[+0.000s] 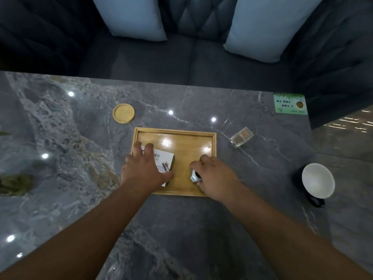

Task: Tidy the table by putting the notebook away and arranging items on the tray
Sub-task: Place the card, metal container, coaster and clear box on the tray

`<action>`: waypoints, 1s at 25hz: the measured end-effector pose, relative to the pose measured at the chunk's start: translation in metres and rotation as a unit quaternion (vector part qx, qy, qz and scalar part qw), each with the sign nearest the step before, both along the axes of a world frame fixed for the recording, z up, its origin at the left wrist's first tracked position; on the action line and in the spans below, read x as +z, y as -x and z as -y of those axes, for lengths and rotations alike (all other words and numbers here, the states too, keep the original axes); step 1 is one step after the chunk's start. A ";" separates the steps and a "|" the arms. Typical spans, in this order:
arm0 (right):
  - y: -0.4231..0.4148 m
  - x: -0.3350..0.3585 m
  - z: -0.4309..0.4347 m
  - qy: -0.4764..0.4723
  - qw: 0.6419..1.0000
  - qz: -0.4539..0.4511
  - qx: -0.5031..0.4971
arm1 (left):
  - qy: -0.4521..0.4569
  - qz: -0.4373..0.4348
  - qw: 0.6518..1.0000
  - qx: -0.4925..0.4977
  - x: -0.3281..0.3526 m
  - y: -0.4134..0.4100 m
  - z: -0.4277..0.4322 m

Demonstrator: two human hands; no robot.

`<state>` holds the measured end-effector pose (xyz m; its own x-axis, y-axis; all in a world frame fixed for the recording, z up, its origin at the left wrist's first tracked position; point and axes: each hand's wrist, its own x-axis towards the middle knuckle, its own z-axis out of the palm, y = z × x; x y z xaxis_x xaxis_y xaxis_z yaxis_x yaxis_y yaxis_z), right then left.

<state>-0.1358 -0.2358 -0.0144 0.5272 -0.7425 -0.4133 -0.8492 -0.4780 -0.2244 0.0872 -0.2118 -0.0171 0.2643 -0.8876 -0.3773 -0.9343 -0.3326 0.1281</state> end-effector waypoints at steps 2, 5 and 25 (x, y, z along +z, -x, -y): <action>0.002 0.000 -0.001 0.001 1.000 -0.005 0.005 | 0.008 0.010 1.000 -0.008 -0.001 0.001 -0.004; 0.007 0.002 -0.002 0.004 1.000 -0.013 0.005 | 0.024 0.012 0.999 -0.020 0.000 -0.002 -0.009; 0.018 -0.001 -0.032 0.010 0.999 0.020 -0.030 | -0.001 -0.024 1.000 -0.013 0.007 -0.012 -0.024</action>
<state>-0.1539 -0.2034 -0.0157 0.4965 -0.7817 -0.3774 -0.8675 -0.4307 -0.2490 0.0991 -0.1878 -0.0100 0.2231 -0.8930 -0.3908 -0.9354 -0.3090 0.1721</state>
